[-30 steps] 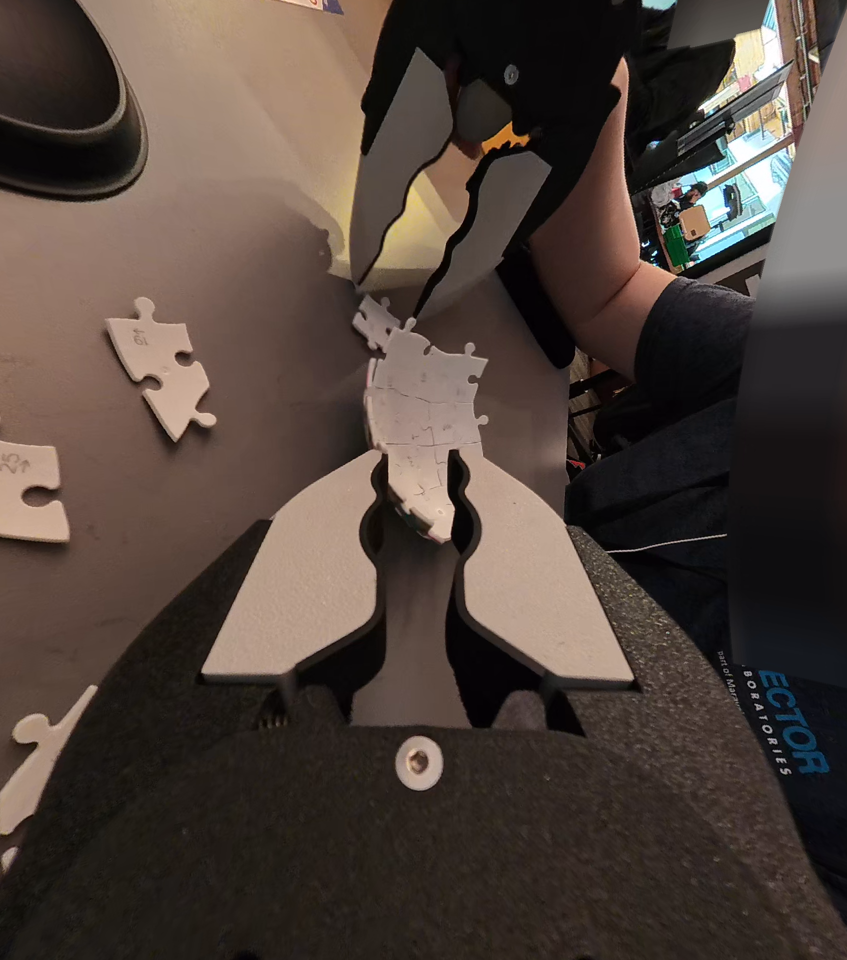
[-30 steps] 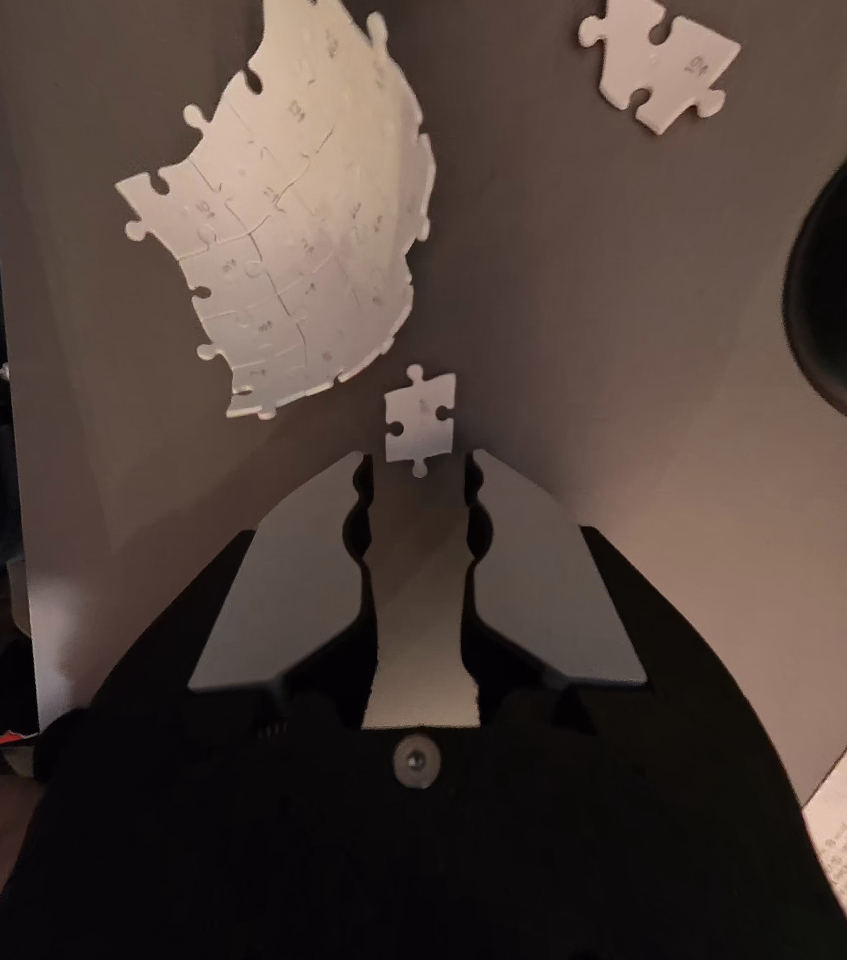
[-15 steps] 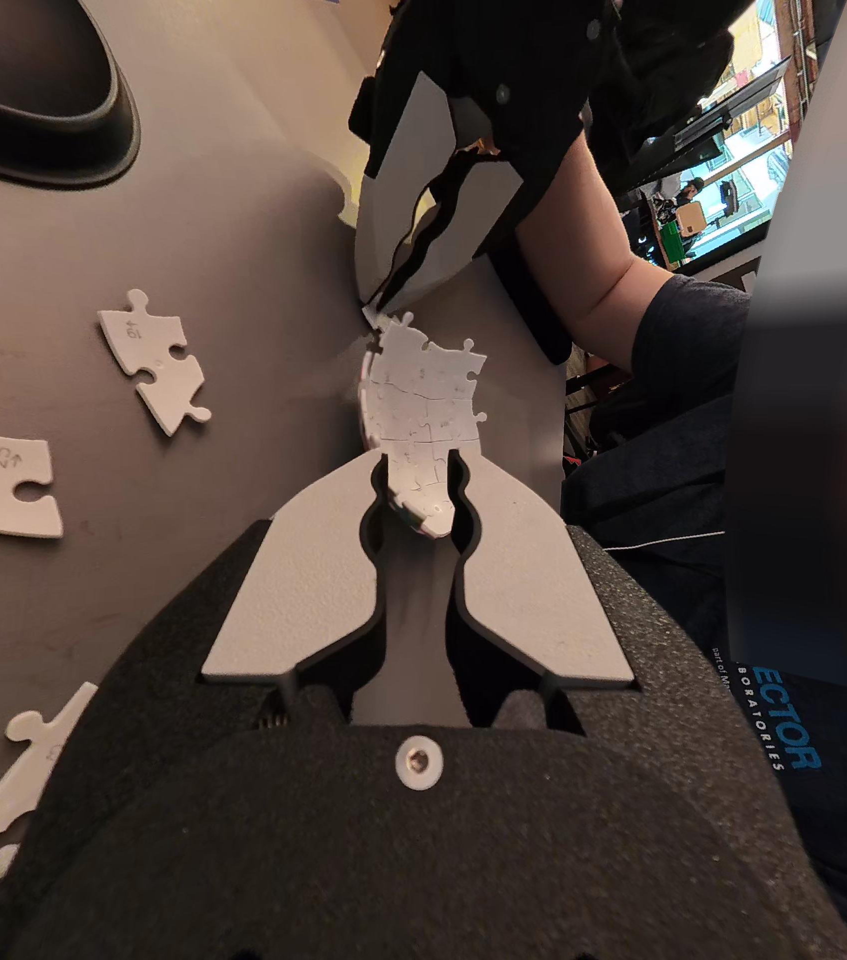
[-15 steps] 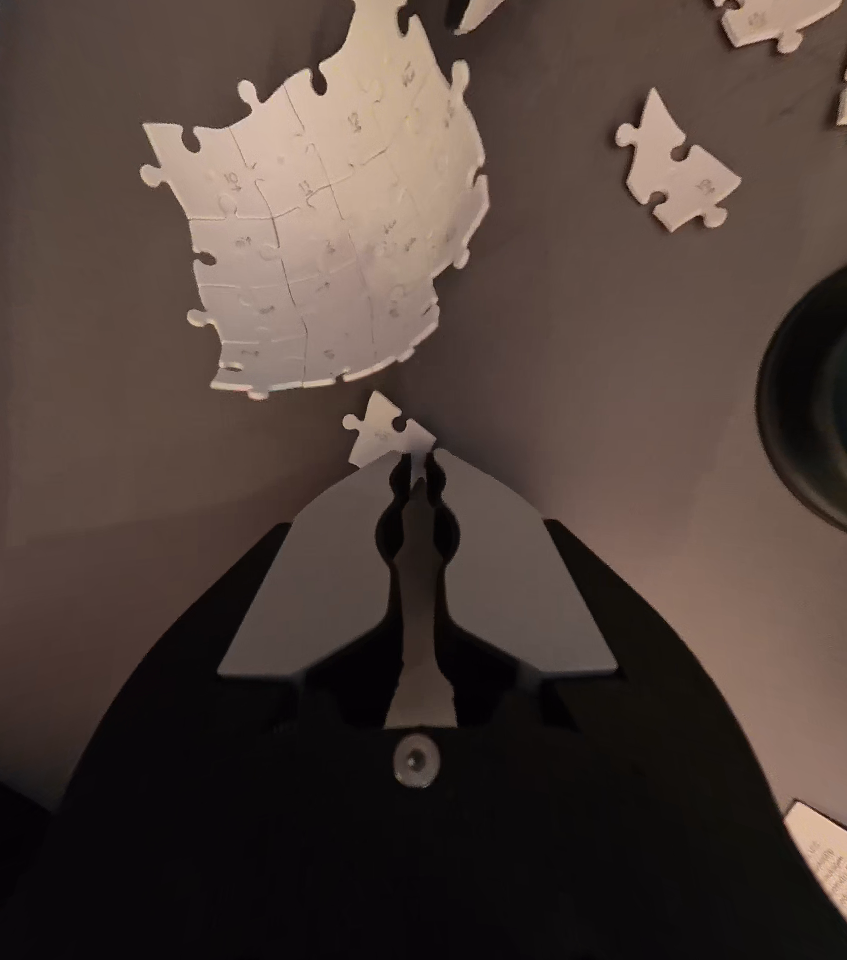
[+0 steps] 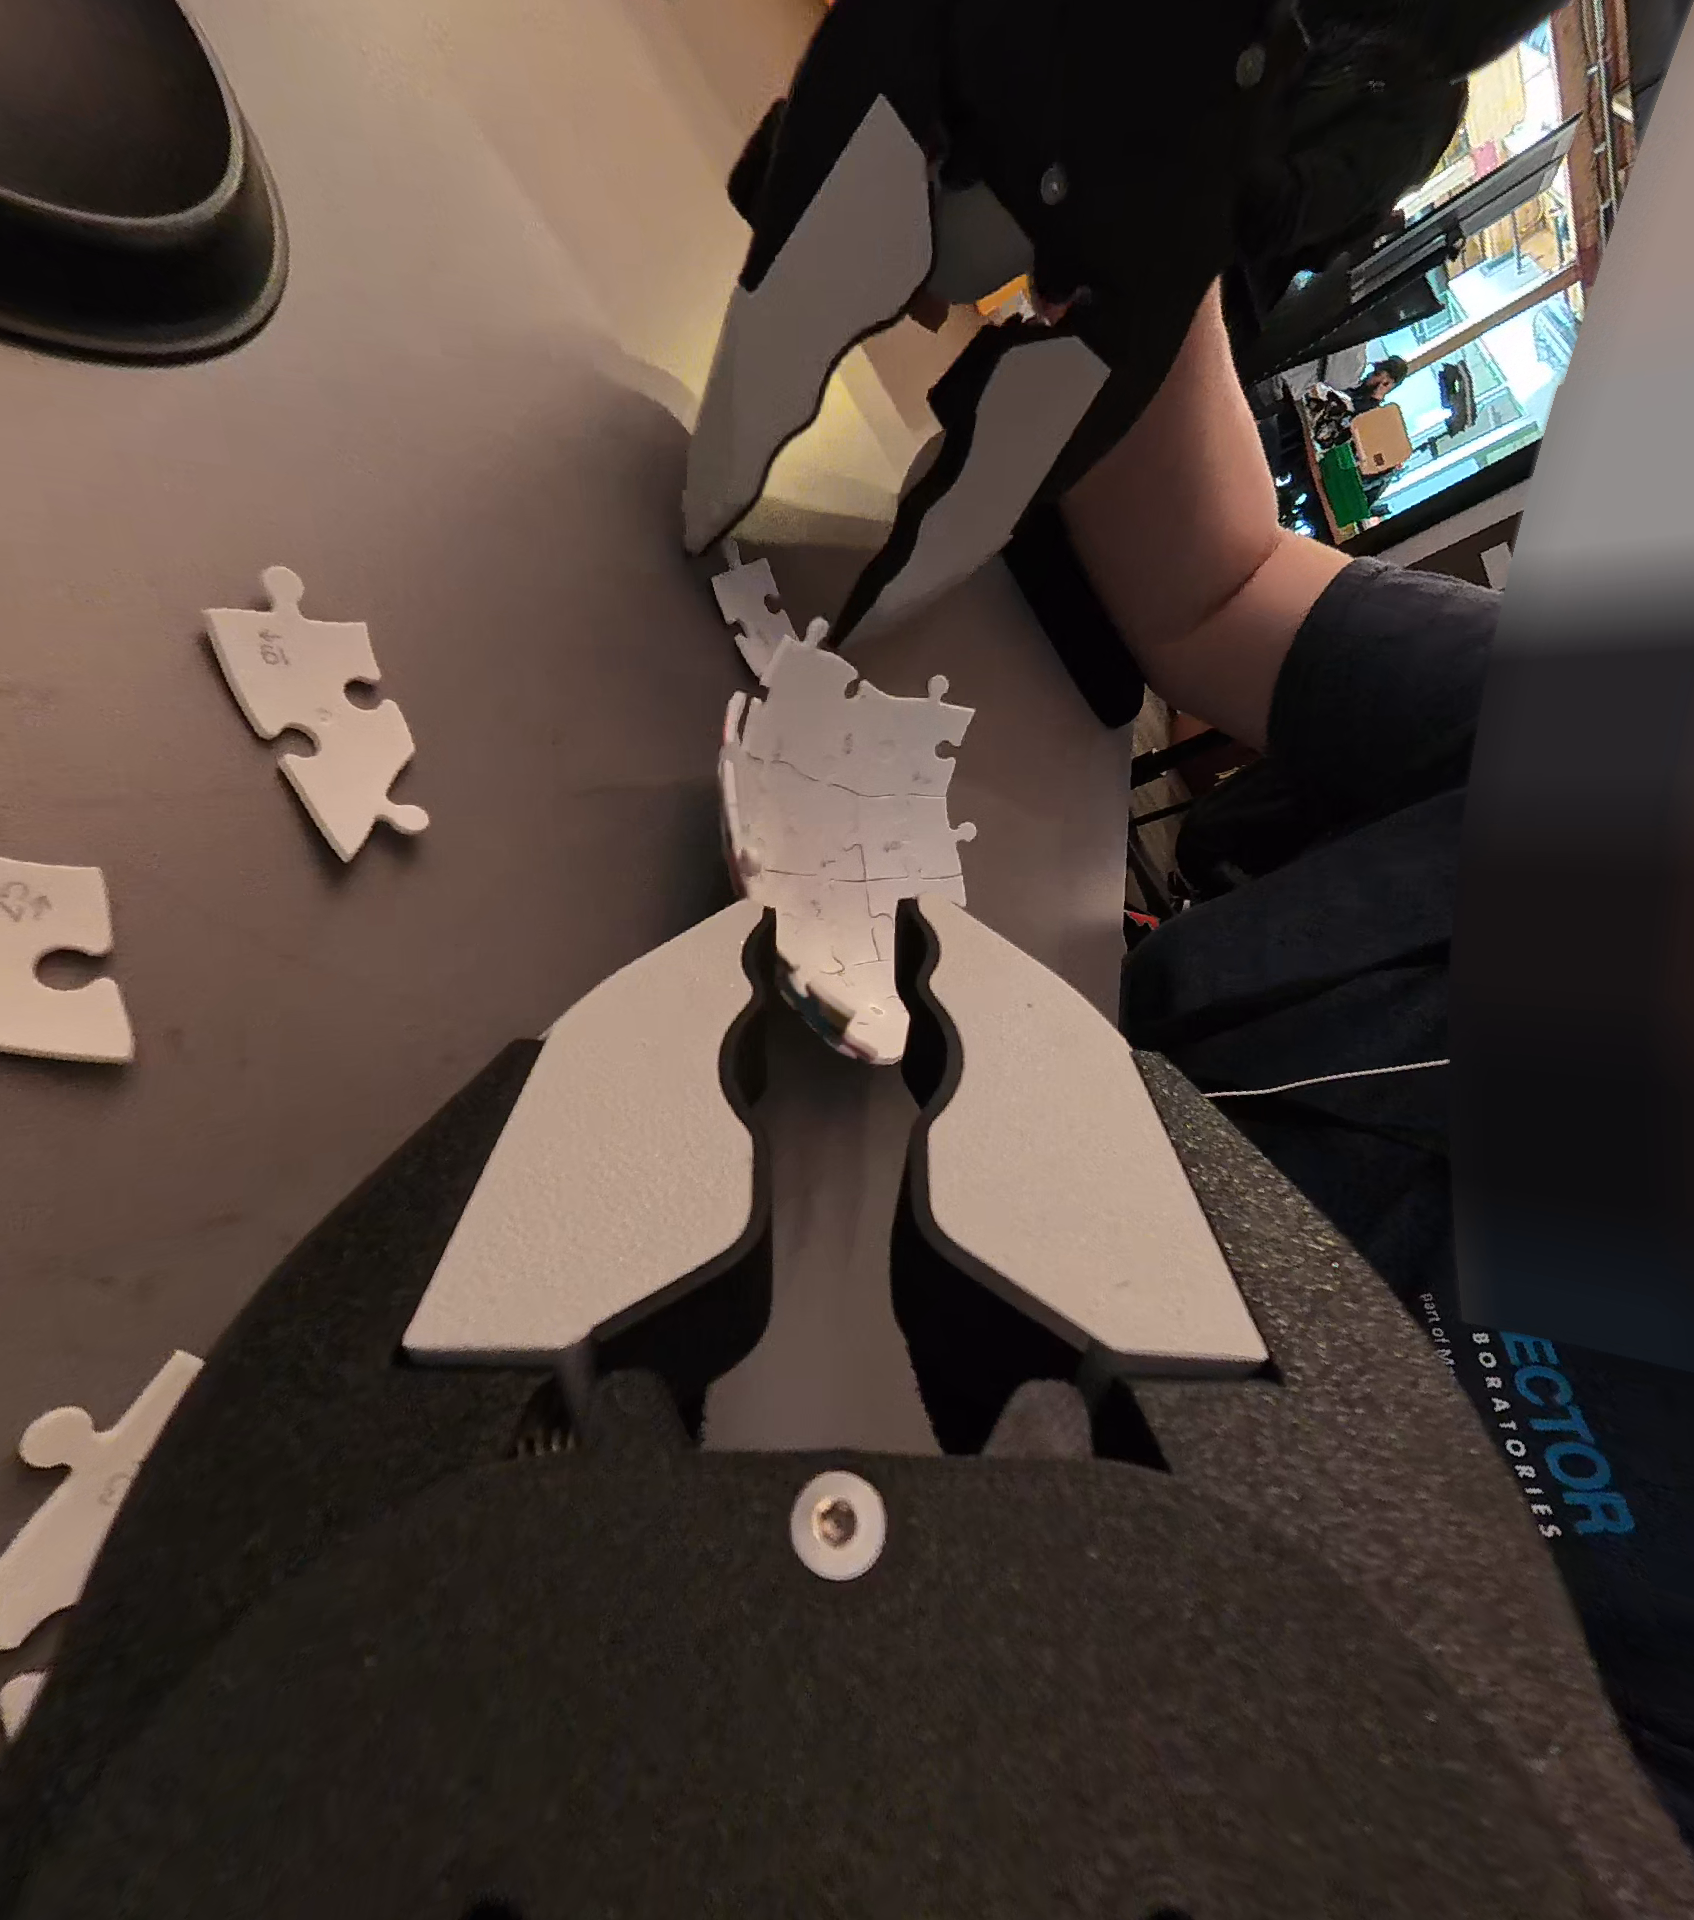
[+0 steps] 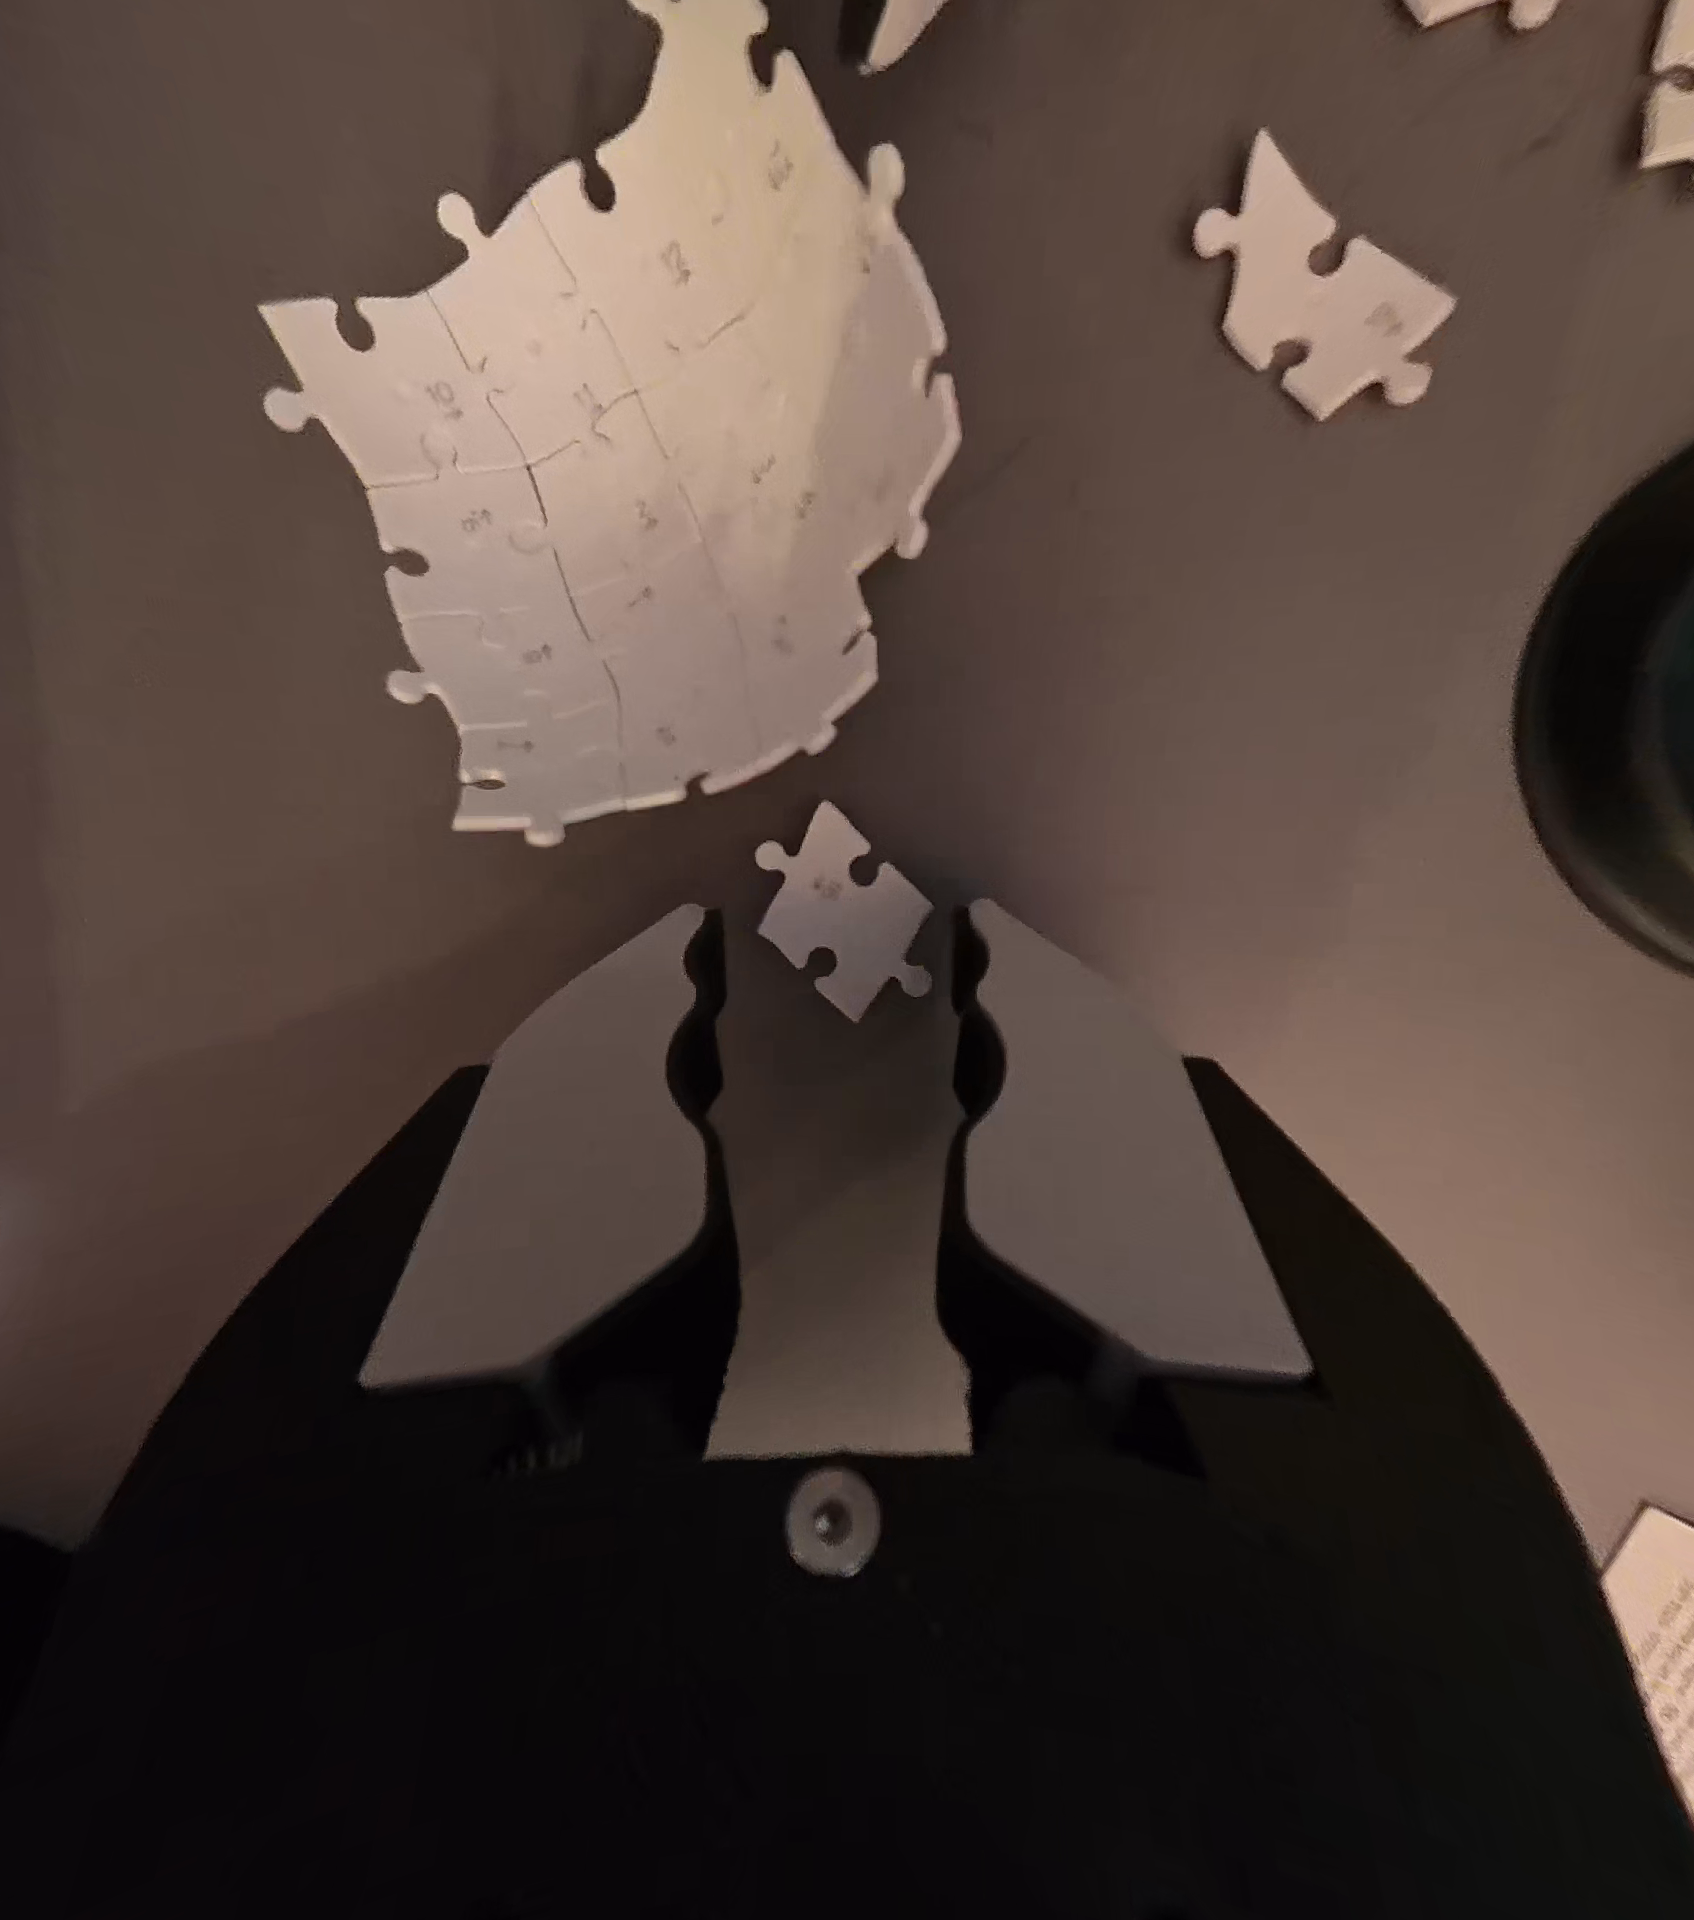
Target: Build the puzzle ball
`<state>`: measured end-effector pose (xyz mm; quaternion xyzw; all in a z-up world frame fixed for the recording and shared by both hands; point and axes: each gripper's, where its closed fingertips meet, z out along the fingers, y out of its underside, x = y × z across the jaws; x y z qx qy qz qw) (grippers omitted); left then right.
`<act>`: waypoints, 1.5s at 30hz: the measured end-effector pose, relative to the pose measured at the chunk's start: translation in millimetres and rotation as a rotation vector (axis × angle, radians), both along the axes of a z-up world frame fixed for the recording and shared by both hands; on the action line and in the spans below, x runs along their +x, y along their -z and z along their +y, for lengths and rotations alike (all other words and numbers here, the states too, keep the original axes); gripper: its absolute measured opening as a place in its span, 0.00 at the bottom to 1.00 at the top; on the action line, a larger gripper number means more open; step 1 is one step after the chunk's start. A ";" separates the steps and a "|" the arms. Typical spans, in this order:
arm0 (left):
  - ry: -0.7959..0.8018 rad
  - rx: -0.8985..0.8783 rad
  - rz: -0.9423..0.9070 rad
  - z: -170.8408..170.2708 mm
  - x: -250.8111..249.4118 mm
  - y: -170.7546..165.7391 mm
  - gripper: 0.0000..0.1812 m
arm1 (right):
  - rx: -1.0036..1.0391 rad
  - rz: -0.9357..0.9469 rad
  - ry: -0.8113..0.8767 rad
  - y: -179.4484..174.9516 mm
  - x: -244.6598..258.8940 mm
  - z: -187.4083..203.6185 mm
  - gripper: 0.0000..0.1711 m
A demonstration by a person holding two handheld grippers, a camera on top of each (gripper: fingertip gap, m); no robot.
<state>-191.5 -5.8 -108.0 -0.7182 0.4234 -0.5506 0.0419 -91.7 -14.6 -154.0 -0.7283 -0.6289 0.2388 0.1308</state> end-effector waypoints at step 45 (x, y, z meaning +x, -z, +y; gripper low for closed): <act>0.032 0.530 0.044 -24.3 85.5 -46.0 0.18 | 0.129 0.115 0.057 -111.2 0.9 -8.6 0.02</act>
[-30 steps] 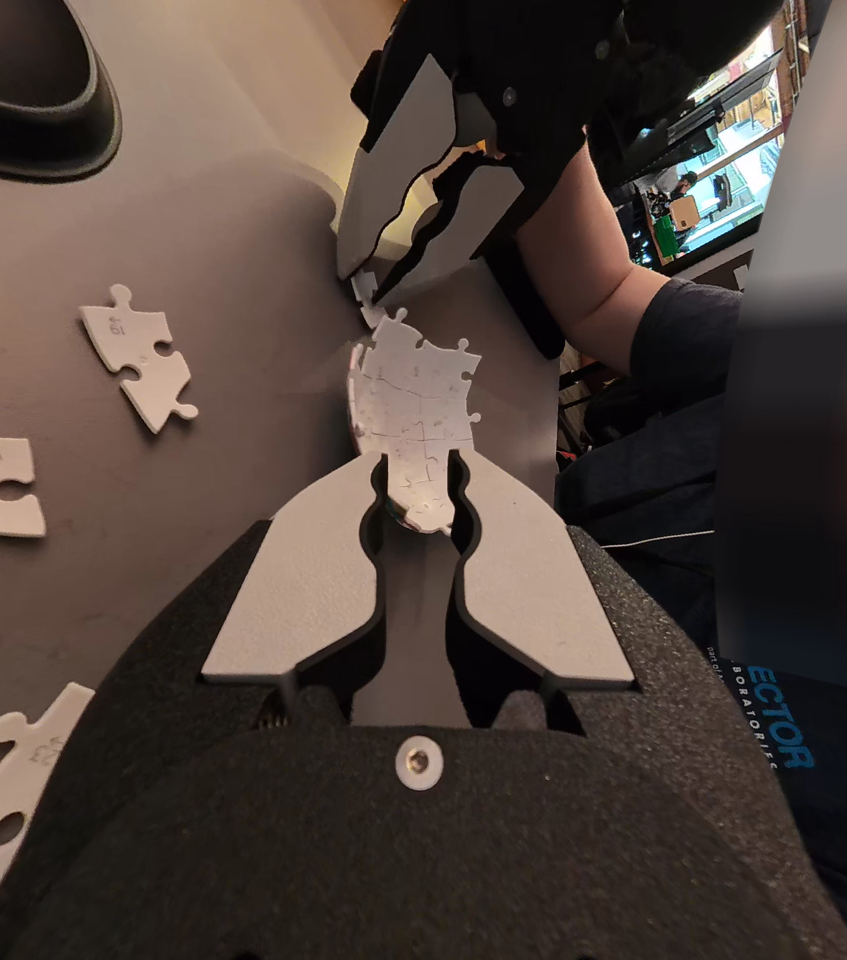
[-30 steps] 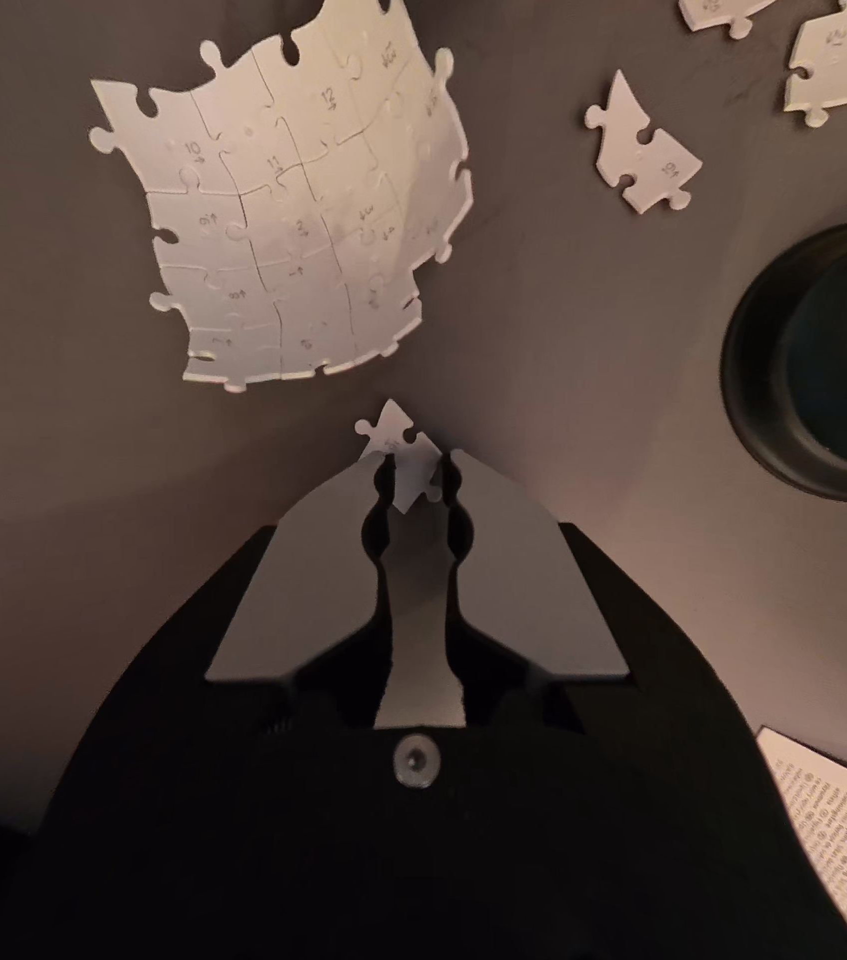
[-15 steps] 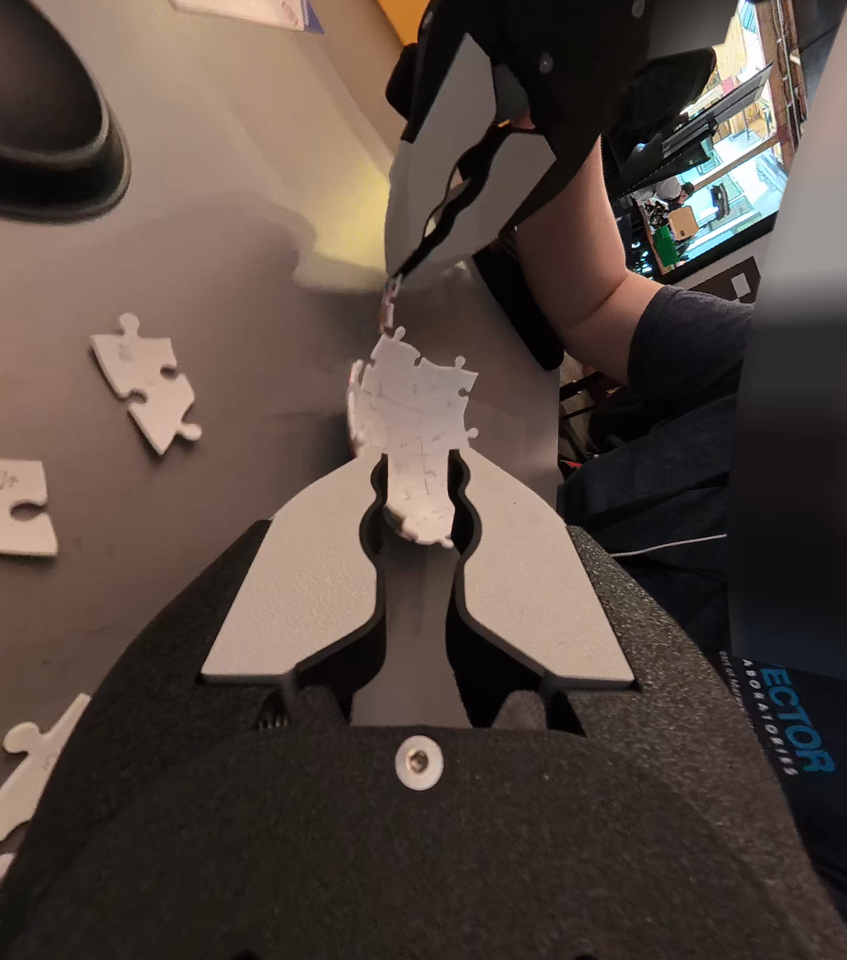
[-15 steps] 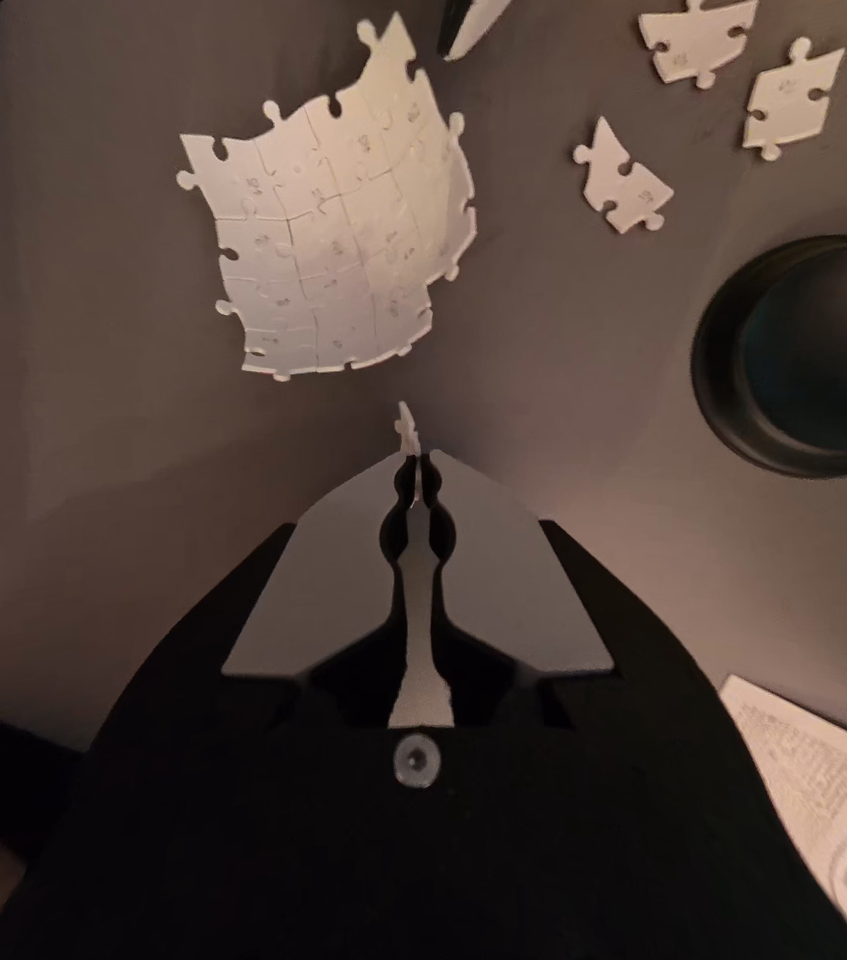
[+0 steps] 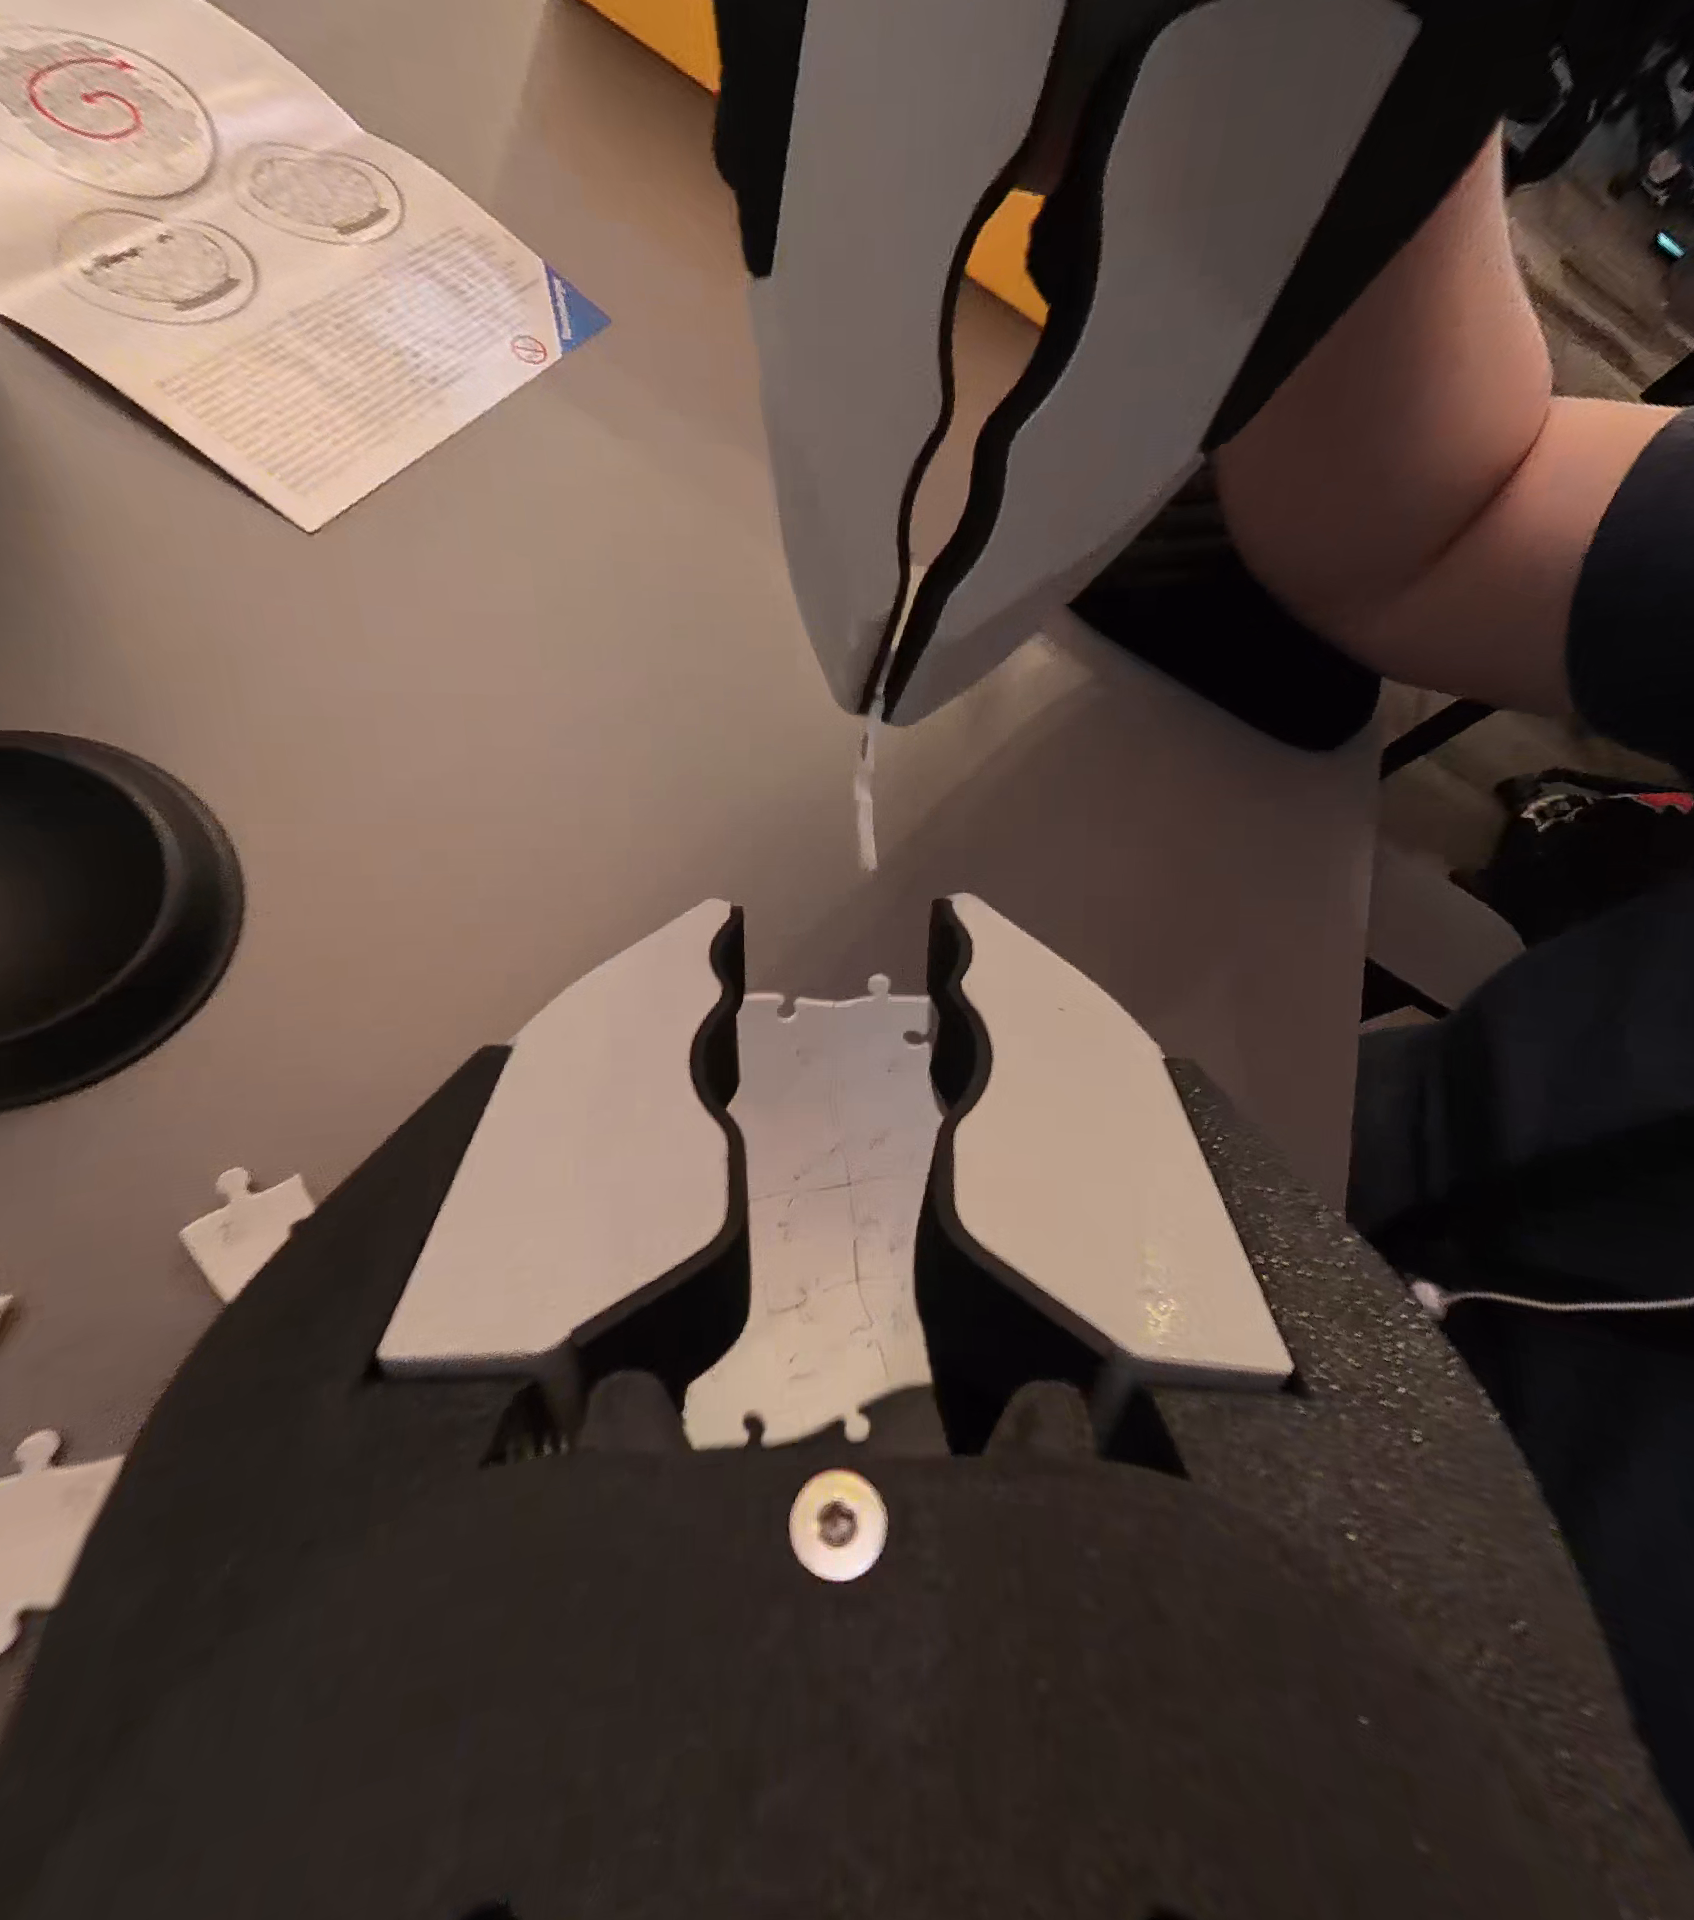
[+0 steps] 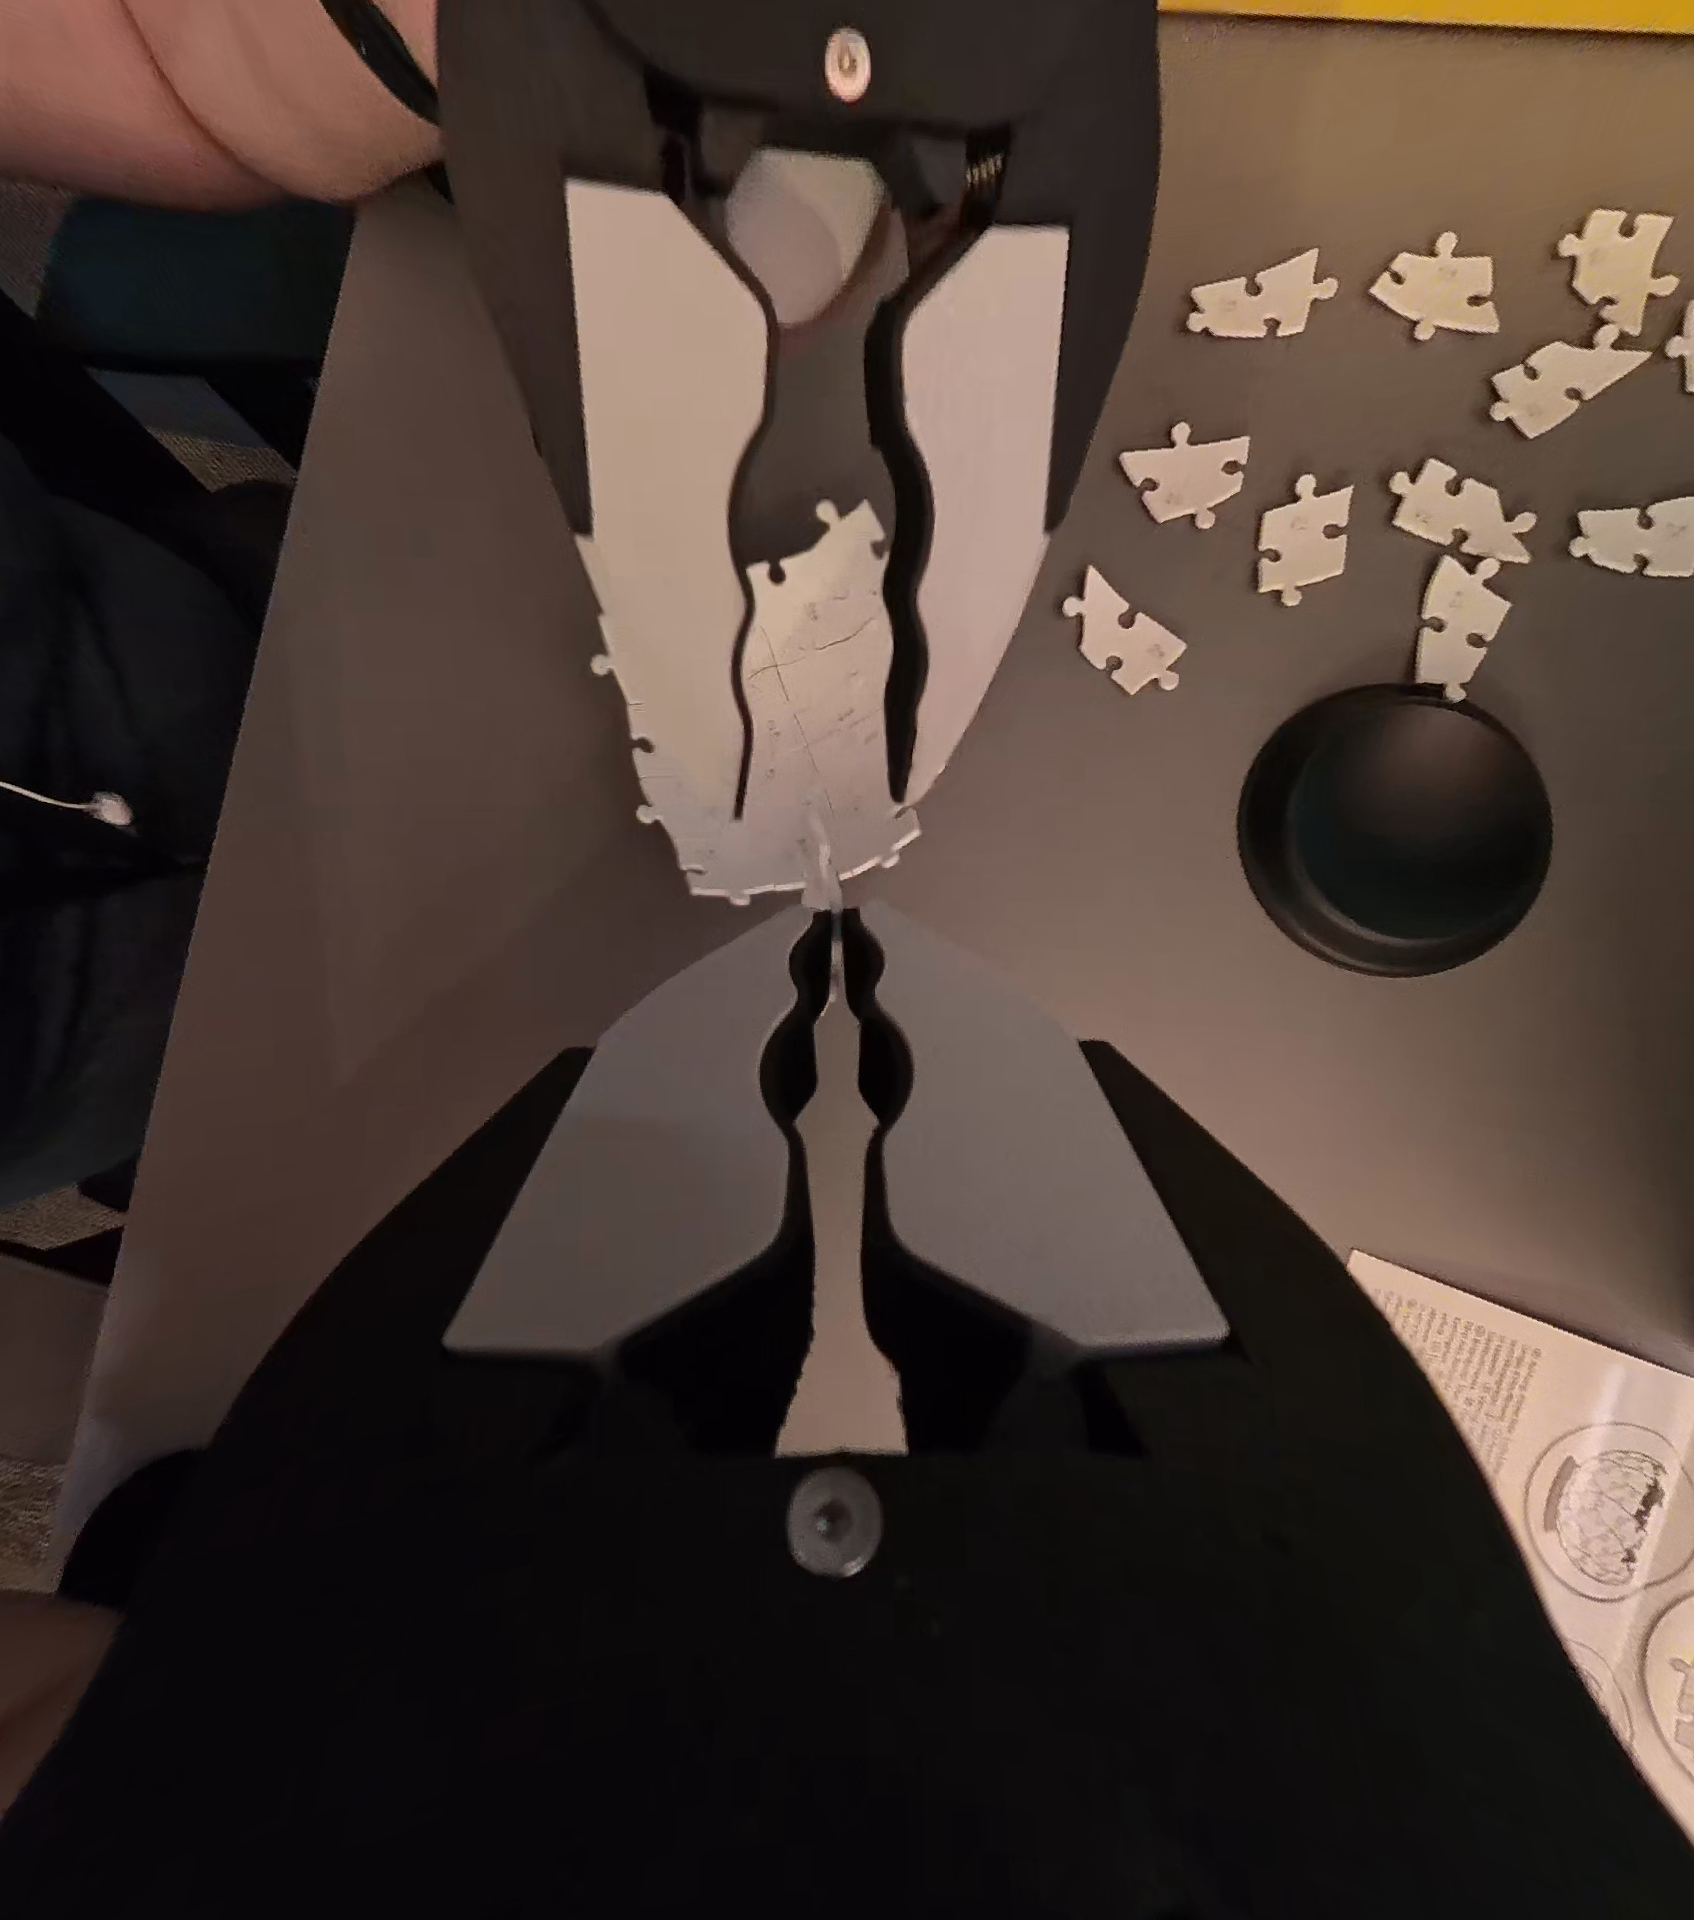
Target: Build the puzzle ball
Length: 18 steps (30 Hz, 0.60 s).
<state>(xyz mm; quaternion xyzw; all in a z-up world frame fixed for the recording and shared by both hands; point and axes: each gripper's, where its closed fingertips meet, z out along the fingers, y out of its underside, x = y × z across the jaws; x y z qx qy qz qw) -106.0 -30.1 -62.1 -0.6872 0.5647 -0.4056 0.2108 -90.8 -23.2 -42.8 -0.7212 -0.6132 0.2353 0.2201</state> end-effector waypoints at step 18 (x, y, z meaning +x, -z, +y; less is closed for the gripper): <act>-0.133 -0.272 -0.258 12.8 2.7 -20.3 0.01 | 0.056 0.318 0.121 -42.1 -12.0 31.8 0.12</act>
